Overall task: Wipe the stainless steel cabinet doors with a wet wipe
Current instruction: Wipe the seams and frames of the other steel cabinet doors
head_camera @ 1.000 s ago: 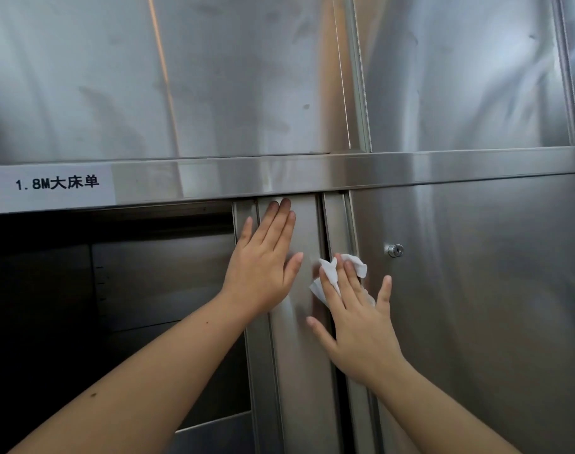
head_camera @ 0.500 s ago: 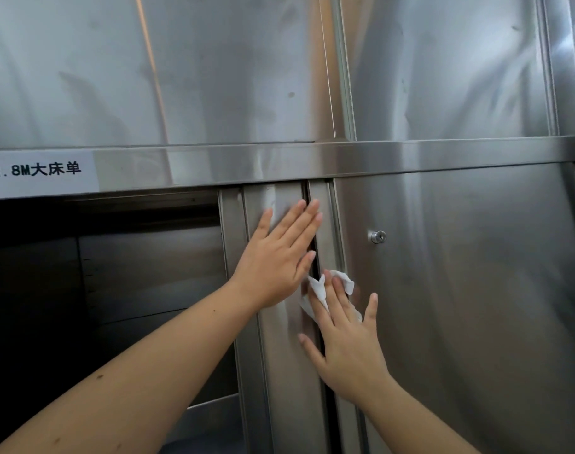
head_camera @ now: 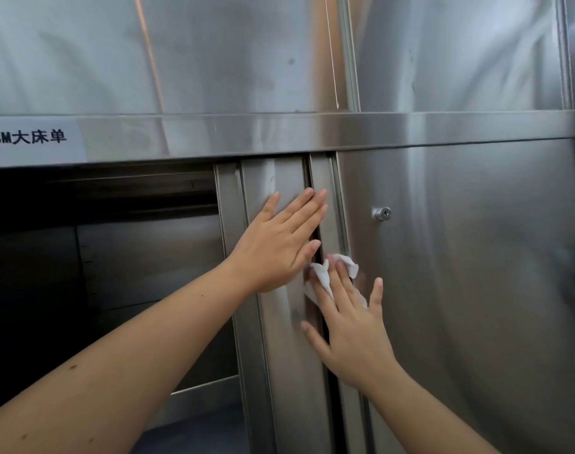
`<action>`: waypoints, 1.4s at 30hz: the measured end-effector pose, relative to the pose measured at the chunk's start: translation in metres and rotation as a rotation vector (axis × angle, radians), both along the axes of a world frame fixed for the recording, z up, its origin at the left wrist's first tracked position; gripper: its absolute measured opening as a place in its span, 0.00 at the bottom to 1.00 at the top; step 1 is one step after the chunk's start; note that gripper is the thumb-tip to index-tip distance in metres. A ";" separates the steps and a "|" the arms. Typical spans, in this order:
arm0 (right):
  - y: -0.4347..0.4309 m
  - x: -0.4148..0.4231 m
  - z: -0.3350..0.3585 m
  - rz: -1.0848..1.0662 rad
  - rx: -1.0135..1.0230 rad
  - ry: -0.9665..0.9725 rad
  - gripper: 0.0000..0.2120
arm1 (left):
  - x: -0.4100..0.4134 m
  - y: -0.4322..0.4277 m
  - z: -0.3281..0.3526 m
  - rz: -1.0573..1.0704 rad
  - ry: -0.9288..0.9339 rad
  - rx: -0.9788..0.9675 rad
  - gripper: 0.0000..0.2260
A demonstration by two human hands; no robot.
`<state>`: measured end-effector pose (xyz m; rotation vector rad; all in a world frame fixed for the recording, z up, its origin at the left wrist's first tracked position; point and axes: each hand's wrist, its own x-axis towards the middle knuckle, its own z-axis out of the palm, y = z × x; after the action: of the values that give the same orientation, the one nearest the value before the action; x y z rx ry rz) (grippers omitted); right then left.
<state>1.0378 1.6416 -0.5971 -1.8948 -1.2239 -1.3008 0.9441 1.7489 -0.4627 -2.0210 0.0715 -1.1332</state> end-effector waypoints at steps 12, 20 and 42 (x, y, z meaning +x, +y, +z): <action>-0.006 -0.001 -0.027 0.022 0.016 -0.034 0.34 | 0.000 -0.006 -0.051 -0.047 0.039 -0.116 0.24; -0.005 -0.005 -0.091 0.027 -0.015 0.041 0.32 | -0.006 -0.009 -0.092 -0.048 0.107 -0.140 0.27; -0.020 -0.011 -0.175 0.141 -0.049 0.140 0.32 | -0.017 -0.019 -0.147 -0.073 0.274 -0.314 0.23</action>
<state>1.0269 1.6214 -0.7725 -1.8625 -1.3019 -1.0557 0.9271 1.7296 -0.6098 -2.4642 0.1115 -0.9497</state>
